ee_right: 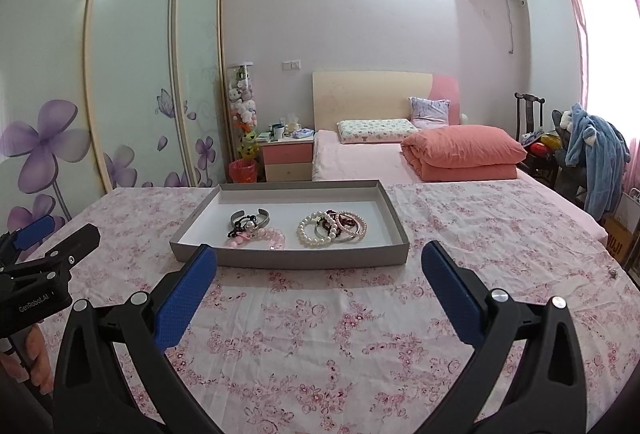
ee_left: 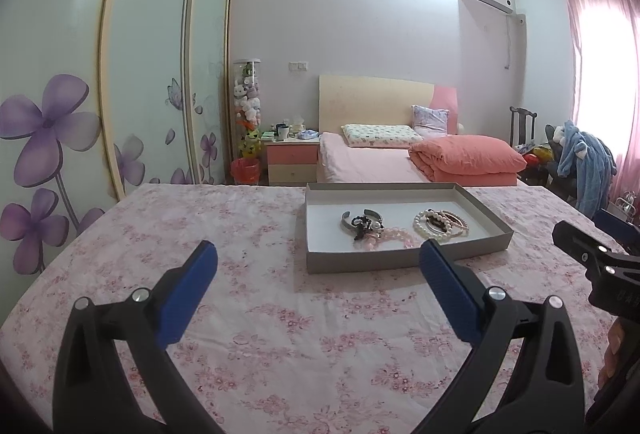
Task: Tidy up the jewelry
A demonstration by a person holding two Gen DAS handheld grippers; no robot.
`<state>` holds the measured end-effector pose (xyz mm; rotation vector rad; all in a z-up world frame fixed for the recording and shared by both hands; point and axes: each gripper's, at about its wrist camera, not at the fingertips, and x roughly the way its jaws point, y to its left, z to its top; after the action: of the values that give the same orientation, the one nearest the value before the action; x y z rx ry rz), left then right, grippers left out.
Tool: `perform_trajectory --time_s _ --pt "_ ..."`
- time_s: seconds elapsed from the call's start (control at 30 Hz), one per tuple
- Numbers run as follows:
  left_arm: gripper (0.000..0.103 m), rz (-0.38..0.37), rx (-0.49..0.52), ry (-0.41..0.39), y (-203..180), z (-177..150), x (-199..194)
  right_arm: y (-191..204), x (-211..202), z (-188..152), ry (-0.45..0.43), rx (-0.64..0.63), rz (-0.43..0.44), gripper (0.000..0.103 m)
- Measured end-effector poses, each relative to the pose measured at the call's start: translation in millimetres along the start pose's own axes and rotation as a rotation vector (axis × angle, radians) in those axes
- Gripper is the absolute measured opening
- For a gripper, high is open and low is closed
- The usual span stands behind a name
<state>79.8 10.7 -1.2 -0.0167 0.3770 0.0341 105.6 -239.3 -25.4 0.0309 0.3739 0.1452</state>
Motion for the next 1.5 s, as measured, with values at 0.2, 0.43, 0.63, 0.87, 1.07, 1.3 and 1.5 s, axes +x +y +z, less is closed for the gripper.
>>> perform_trajectory --time_s 0.2,0.43,0.63,0.87,1.07,1.3,1.5 --pt "0.099 -0.002 0.007 0.004 -2.2 0.4 1.3 -0.3 -0.3 -0.1 0.001 0.003 0.003 0.101" --pt "0.099 -0.005 0.006 0.008 -3.8 -0.3 2.1 -0.4 -0.5 0.0 -0.001 0.005 0.003 0.101" --pt "0.099 -0.006 0.006 0.011 -3.8 -0.9 2.5 0.7 -0.4 0.2 0.001 0.002 0.005 0.101" --pt "0.099 -0.004 0.006 0.021 -3.7 -3.3 4.7 1.9 0.8 0.5 0.003 0.004 0.006 0.101" --pt "0.099 -0.005 0.005 0.029 -2.6 -4.0 6.9 1.8 0.9 0.5 0.003 0.003 0.007 0.101" --pt "0.099 -0.007 0.005 0.037 -2.3 -5.6 9.4 2.0 2.7 -1.6 0.008 0.009 0.007 0.101" --pt "0.099 -0.005 0.01 0.047 -4.6 -5.4 12.9 0.9 3.6 -2.5 0.01 0.01 0.007 0.101"
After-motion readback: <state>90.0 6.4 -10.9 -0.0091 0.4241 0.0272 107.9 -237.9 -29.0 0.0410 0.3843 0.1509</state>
